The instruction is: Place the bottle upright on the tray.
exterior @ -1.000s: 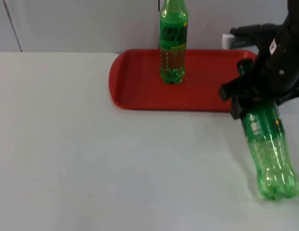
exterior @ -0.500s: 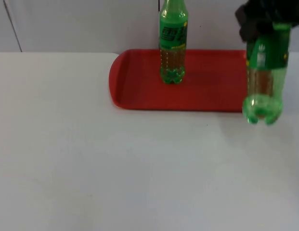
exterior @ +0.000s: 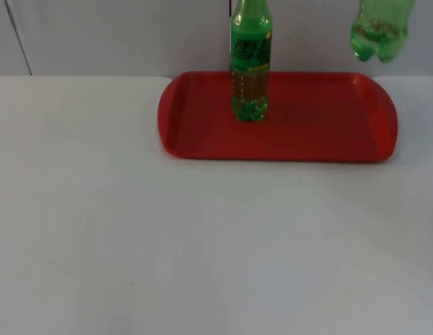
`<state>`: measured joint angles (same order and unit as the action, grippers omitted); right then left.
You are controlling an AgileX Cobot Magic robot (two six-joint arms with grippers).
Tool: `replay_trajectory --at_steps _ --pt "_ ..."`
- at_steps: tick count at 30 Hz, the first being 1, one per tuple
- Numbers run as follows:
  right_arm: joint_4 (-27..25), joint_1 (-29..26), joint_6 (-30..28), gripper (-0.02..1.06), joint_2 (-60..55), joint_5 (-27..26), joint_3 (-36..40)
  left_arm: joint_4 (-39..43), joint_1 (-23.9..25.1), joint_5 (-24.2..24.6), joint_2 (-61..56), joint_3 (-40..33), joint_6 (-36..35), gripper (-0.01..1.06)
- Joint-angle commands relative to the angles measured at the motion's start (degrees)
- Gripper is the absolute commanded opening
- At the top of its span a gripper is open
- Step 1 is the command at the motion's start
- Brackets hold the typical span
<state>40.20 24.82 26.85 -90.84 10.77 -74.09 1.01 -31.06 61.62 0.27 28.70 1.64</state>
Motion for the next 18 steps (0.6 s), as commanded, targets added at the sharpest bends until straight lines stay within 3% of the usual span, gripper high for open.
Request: replay_trajectory --at_steps 1,5,10,18 --pt "3.2 -1.3 5.2 0.00 0.7 -4.4 -0.1 -0.5 -0.3 0.0 -0.3 -0.3 0.1 1.05" --pt "3.2 -5.6 9.6 0.00 0.7 -8.4 -0.1 -0.5 -0.3 0.0 -0.3 -0.3 0.1 1.05" --pt "3.0 -8.3 9.8 0.00 -0.2 -9.0 -0.1 -0.5 -0.3 0.0 -0.3 -0.3 0.1 1.05" --pt "3.0 -8.3 9.8 0.00 -5.4 -12.3 -0.2 -0.4 -0.3 0.0 -0.3 -0.3 0.1 1.05"
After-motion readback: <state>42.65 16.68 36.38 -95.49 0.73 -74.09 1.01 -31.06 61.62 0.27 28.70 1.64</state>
